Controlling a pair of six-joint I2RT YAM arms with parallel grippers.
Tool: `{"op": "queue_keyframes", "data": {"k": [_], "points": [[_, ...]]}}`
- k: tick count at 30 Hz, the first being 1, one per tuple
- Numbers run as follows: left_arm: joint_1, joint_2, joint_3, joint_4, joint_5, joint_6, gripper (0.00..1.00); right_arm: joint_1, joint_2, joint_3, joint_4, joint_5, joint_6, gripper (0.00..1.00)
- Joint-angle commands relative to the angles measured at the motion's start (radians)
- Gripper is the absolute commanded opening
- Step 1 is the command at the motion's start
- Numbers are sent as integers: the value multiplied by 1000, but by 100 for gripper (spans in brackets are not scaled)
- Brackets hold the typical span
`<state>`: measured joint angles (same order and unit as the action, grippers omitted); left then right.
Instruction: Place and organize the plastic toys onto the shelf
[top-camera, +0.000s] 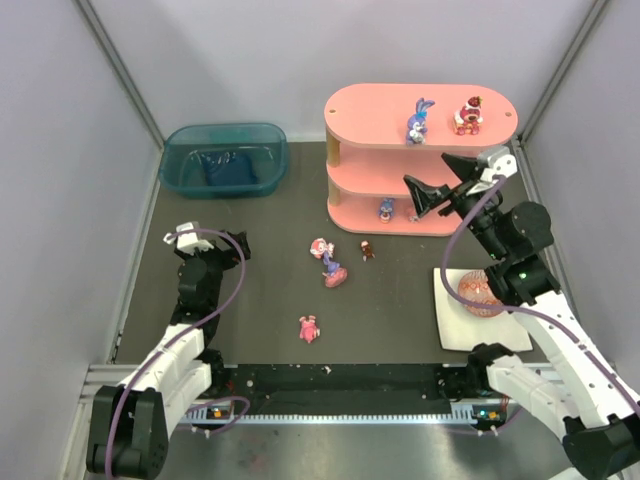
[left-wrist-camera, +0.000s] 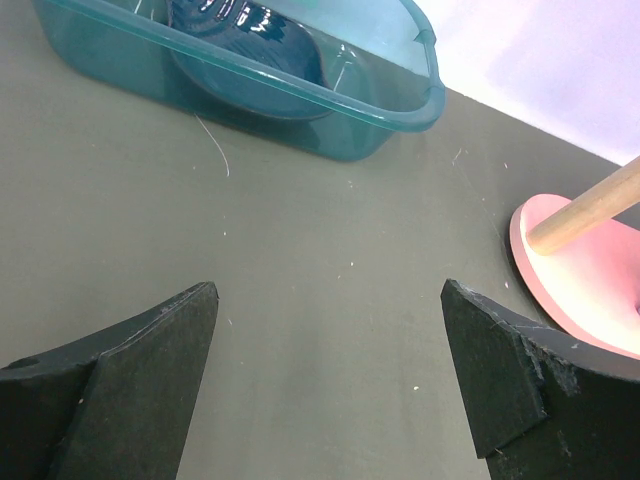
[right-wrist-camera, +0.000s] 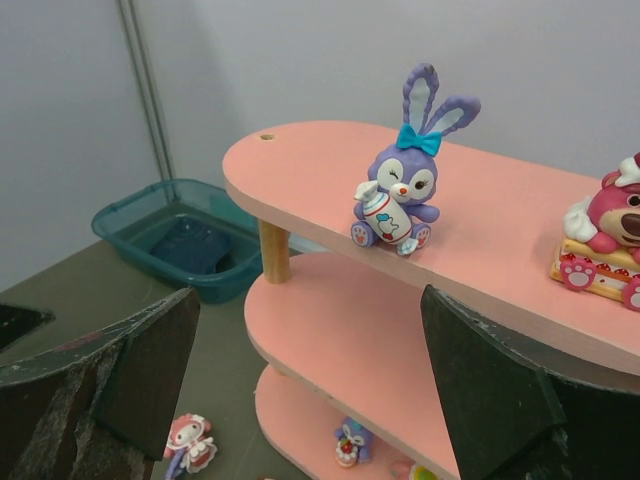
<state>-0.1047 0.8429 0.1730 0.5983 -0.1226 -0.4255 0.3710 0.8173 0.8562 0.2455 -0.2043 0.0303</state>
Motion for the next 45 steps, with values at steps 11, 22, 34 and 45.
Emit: {"op": "queue_keyframes", "data": {"k": [11,22,34,45], "points": [[10,2,-6,52,14,-10,99,3,138,130,78,92,14,93],[10,4,-4,51,12,-12,99,2,197,170,87,143,29,92],[11,2,-6,51,12,-10,99,-7,253,224,72,155,56,87],[11,5,-4,51,12,-12,99,-12,301,241,71,158,54,84]]}}
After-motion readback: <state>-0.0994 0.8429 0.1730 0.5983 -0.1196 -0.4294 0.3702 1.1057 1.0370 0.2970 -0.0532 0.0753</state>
